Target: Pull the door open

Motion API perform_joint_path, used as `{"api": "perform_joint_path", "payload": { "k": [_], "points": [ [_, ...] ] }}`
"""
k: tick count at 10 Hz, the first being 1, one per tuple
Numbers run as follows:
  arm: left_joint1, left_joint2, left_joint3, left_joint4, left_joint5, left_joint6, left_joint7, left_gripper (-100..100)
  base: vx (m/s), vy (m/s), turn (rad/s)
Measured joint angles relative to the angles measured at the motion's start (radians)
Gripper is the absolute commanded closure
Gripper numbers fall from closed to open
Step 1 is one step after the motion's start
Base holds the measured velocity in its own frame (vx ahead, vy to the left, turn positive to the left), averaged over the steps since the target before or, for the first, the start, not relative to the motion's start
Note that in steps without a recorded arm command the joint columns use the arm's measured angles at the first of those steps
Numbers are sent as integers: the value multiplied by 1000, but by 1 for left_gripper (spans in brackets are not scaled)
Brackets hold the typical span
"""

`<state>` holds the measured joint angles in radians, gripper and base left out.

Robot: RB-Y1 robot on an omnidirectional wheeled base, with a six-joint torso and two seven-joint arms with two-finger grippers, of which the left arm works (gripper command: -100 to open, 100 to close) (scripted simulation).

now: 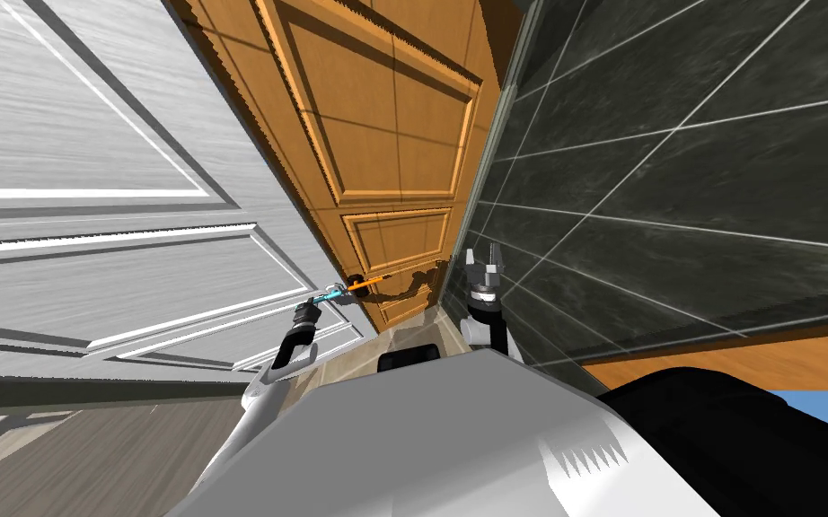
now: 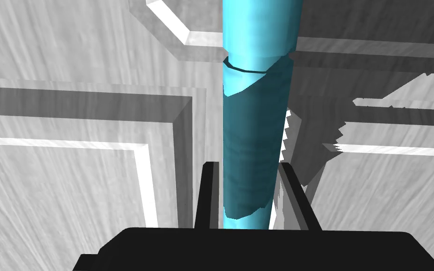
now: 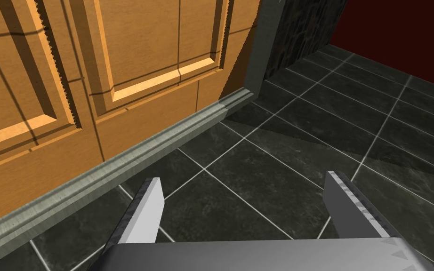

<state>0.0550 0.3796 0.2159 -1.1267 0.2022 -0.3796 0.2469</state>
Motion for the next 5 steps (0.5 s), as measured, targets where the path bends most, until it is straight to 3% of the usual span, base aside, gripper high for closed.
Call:
{"api": "perform_joint_path", "payload": {
  "k": [5],
  "points": [
    [29, 41, -40, -12, 3, -18, 40, 100, -202, 30, -140]
  ]
}}
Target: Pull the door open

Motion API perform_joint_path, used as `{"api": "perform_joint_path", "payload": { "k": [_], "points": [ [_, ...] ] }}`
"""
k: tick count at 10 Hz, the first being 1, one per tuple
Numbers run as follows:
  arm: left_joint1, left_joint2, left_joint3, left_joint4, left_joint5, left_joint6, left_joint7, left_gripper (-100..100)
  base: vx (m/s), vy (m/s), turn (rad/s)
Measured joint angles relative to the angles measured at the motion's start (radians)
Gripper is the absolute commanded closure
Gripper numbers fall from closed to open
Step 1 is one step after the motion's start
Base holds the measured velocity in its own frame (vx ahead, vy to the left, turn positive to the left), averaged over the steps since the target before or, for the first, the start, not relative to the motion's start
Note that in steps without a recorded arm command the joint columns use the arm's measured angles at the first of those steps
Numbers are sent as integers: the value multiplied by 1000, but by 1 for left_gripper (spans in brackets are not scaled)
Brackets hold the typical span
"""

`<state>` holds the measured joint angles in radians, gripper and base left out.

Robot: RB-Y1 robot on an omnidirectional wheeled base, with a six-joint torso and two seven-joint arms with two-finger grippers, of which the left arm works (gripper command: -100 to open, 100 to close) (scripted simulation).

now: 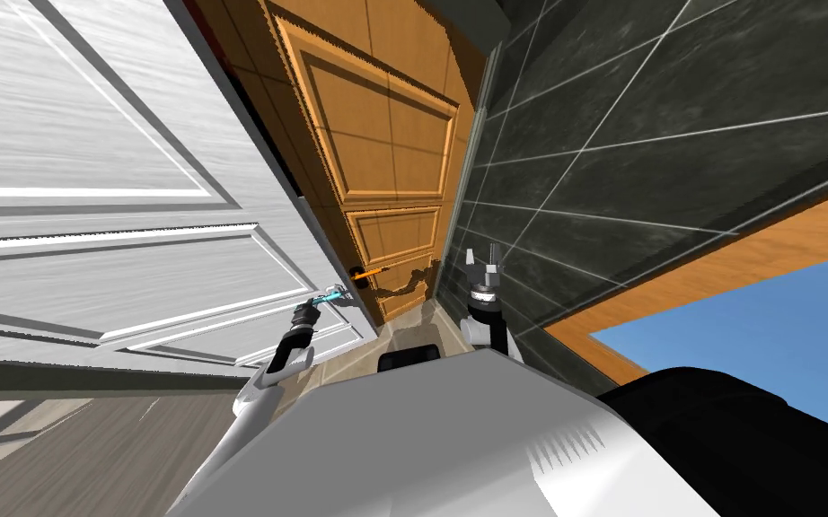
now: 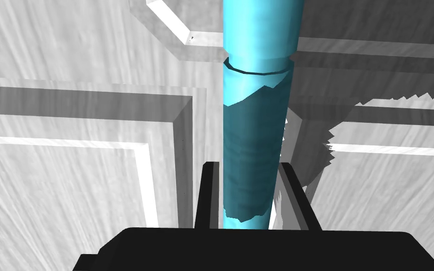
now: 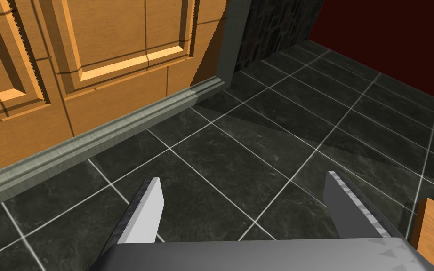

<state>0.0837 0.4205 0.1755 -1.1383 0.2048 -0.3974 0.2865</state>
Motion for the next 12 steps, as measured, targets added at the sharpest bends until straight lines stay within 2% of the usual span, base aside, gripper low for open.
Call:
{"api": "perform_joint_path", "payload": {
  "k": [3, 6, 8, 9, 12],
  "points": [
    [12, 27, -41, 2, 1, -25, 35, 100, -170, 49, -117],
    [17, 32, -59, -10, -1, -27, 43, 100, -111, 45, -68],
    [30, 52, -67, -20, 2, -41, 58, 100, -212, 39, -128],
    [39, 62, -78, -24, 2, -54, 69, 100, -225, 41, -115],
    [88, 90, -113, -64, 3, -71, 101, 100, -197, 60, -114]
  ]
}}
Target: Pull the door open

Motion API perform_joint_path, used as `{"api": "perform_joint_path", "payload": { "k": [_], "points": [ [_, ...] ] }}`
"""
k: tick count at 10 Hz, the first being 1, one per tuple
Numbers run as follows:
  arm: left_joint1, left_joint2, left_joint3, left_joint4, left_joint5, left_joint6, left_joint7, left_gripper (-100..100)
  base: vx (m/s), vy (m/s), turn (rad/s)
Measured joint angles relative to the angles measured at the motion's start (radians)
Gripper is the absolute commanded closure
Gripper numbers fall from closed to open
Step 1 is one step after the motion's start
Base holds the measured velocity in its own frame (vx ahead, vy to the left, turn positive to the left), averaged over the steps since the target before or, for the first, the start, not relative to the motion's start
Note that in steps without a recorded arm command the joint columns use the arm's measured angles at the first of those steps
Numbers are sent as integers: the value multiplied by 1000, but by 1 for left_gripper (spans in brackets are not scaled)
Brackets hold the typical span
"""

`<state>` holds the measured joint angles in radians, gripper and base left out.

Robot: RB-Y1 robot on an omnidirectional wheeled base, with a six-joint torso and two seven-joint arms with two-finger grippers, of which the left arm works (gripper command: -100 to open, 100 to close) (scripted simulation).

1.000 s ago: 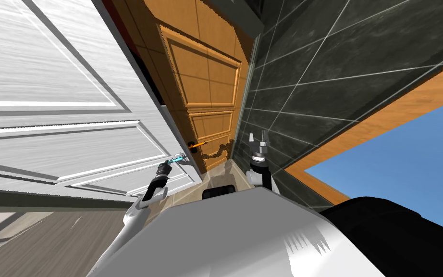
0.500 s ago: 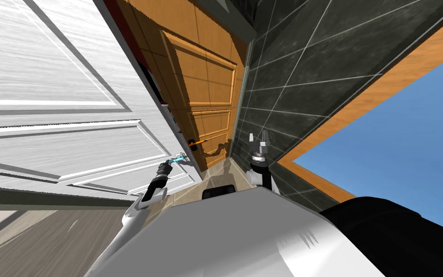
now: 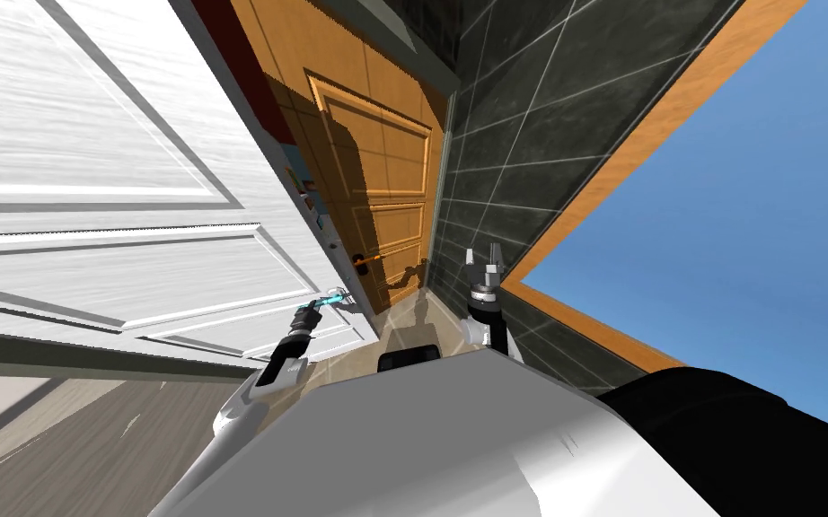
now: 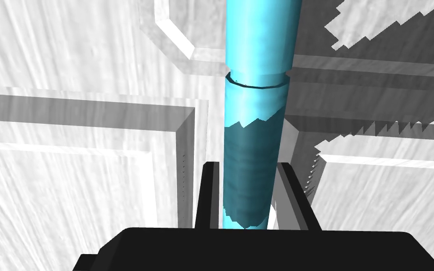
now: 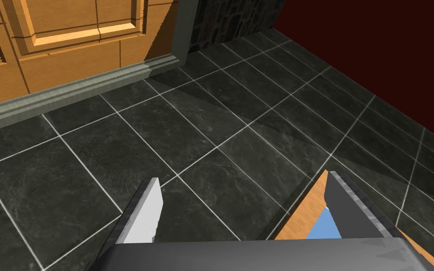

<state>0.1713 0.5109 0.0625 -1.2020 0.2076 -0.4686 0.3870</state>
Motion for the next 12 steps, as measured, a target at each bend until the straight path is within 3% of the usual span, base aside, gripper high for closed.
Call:
{"api": "perform_joint_path", "payload": {
  "k": [3, 4, 5, 9, 11, 12],
  "points": [
    [17, 24, -37, -7, -3, -28, 26, 100, -157, 50, -66],
    [19, 25, -38, -4, -3, -29, 28, 100, -162, 30, -126],
    [31, 39, -40, -9, -1, -37, 36, 100, -199, 48, -128],
    [70, 87, -70, -17, 0, -100, 79, 100, -230, 62, -157],
    [108, 104, -92, -36, -2, -133, 96, 100, -162, 82, -81],
    [113, 104, -97, -35, -4, -135, 98, 100, -166, 47, -135]
  ]
}}
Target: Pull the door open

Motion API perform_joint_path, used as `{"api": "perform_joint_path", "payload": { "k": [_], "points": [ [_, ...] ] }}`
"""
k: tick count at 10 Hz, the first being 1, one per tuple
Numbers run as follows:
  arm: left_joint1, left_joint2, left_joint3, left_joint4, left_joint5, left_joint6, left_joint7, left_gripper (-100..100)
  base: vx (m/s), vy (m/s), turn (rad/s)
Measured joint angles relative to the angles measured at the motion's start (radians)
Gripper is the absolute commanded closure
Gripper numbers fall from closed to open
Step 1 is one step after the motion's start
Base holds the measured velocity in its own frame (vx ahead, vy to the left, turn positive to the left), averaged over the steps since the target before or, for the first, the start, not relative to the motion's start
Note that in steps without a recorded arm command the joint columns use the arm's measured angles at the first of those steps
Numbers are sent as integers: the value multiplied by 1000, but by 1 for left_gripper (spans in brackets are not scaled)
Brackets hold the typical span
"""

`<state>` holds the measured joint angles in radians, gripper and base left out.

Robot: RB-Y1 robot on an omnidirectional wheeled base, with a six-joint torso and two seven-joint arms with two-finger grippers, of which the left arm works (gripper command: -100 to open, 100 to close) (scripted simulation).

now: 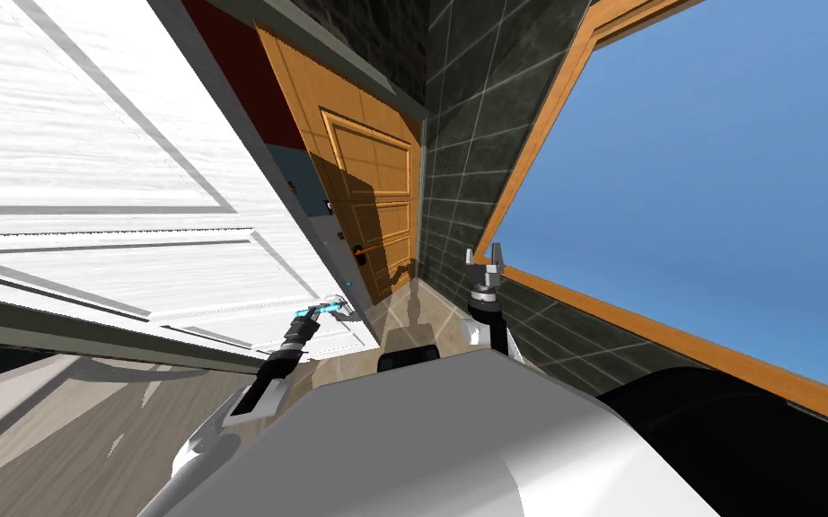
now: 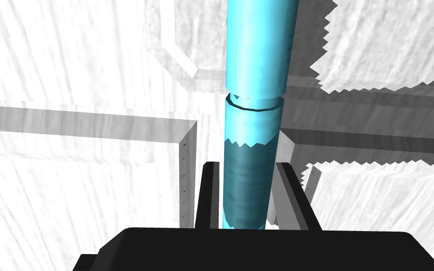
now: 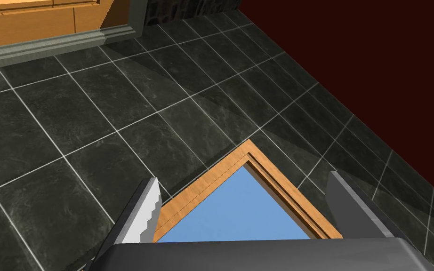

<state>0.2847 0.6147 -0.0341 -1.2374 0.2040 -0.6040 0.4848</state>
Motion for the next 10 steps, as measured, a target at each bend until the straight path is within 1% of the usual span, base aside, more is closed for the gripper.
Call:
{"api": "perform_joint_path", "payload": {
  "k": [1, 3, 6, 7, 8, 9, 10],
  "points": [
    [15, 14, -2, -1, 2, -11, 7, 100, -212, 71, -182],
    [31, 34, -9, 1, 3, -43, 24, 100, -195, 70, -153],
    [57, 65, -25, 6, 3, -99, 49, 100, -216, 72, -150],
    [72, 77, -29, 0, 3, -113, 58, 100, -180, 47, -70],
    [76, 84, -36, 9, 2, -130, 65, 100, -79, 30, 4],
    [80, 84, -38, 13, 1, -132, 66, 100, -173, 36, -122],
    [84, 92, -38, 19, 2, -141, 70, 100, -192, 83, -175]
  ]
}}
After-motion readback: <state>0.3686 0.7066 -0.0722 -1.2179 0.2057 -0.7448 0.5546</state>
